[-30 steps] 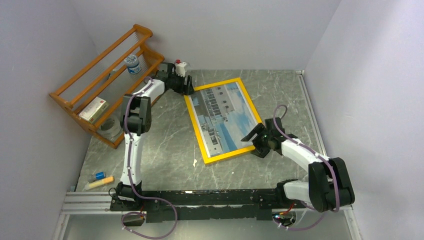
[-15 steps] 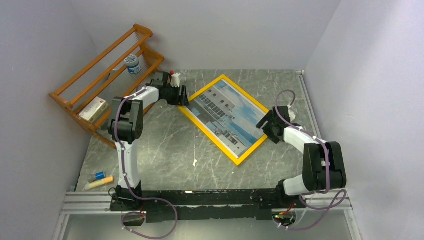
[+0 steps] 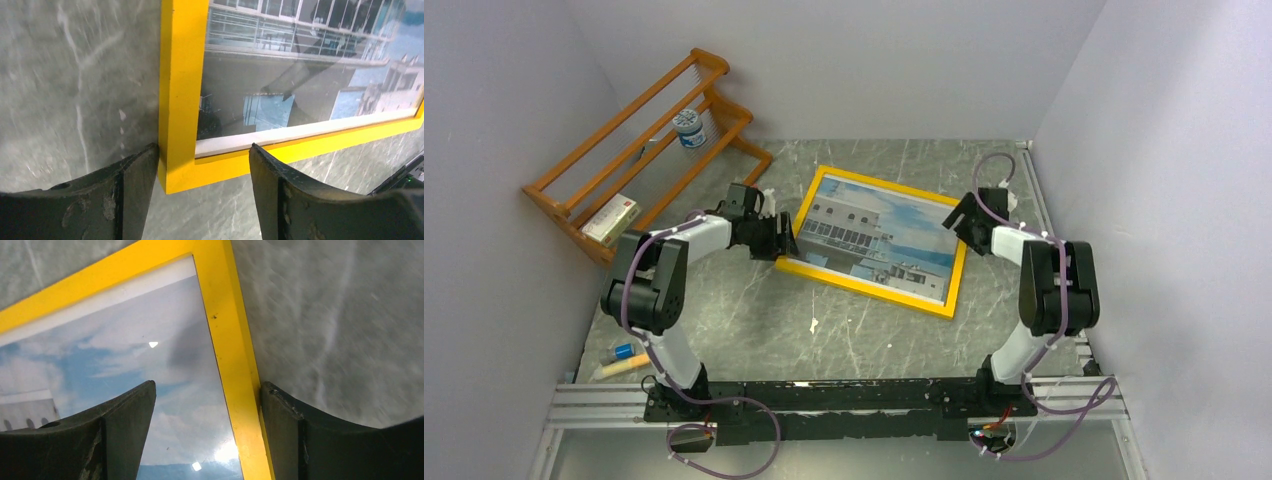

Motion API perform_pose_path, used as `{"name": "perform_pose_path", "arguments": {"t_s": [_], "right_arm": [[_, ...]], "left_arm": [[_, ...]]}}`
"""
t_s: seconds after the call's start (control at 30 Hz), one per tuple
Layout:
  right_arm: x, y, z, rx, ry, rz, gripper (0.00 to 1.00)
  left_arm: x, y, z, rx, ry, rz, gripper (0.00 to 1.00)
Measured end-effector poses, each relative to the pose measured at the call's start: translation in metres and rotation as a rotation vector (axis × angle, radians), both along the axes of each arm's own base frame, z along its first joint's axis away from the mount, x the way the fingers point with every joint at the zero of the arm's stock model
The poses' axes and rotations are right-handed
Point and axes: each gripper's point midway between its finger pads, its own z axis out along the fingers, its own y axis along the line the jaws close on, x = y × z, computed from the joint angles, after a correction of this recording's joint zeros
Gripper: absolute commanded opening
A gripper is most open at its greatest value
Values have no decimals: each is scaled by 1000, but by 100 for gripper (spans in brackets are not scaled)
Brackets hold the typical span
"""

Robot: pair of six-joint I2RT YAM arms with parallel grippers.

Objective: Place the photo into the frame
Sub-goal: Adjust the photo frame at the center of the board, then reset both arms

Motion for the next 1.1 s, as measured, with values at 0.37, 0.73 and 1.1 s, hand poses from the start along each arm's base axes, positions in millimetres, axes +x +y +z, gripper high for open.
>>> {"name": "perform_pose_path", "arguments": {"t_s": [0.37,0.73,1.1], "right_arm": [[29,6,15,26,56,-7,88],[-39,-28,114,-106,-5,-170,98],[-146,-42,208,-159,-133,-222,99]], "left_arm": [[-12,17,2,175,37,101,94],[0,31,94,176,-175,152,94],[-43,45,222,51,-473,211,94]]}}
